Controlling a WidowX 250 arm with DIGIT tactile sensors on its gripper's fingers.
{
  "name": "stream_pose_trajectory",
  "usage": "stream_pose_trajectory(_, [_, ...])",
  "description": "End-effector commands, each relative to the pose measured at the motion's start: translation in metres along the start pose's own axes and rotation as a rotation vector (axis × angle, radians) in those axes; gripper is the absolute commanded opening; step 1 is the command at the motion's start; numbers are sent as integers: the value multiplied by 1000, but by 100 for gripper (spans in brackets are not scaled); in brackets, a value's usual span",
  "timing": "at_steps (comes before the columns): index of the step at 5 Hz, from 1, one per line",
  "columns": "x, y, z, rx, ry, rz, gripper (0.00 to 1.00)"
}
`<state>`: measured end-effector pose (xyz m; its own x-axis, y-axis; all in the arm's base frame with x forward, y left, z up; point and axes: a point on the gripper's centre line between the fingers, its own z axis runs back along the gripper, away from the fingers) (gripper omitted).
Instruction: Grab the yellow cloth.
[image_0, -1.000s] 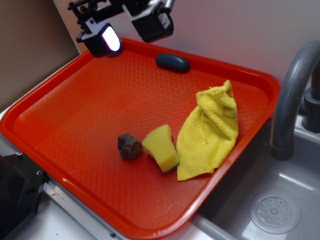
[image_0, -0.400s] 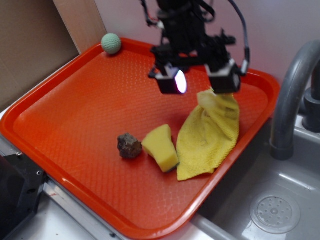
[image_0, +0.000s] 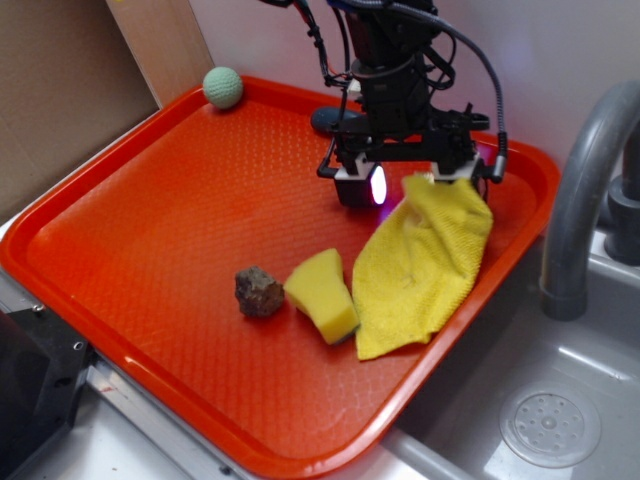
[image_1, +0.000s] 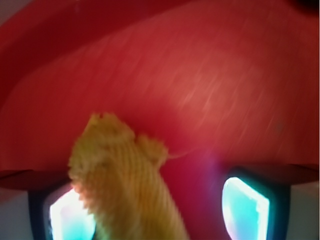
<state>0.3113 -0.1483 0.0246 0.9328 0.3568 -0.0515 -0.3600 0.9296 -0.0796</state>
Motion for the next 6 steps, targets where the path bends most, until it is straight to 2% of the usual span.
stream_pose_trajectory(1, [-3, -10, 28, -29, -69, -59, 0])
stream_pose_trajectory(2, [-3, -7, 26, -15, -62, -57, 0])
stream_pose_trajectory(4, [-4, -4, 33, -35, -69, -50, 0])
stream_pose_trajectory(5, [-4, -2, 31, -24, -47, -57, 0])
stream_pose_trajectory(6, [-17, 12, 81, -84, -9, -160, 0])
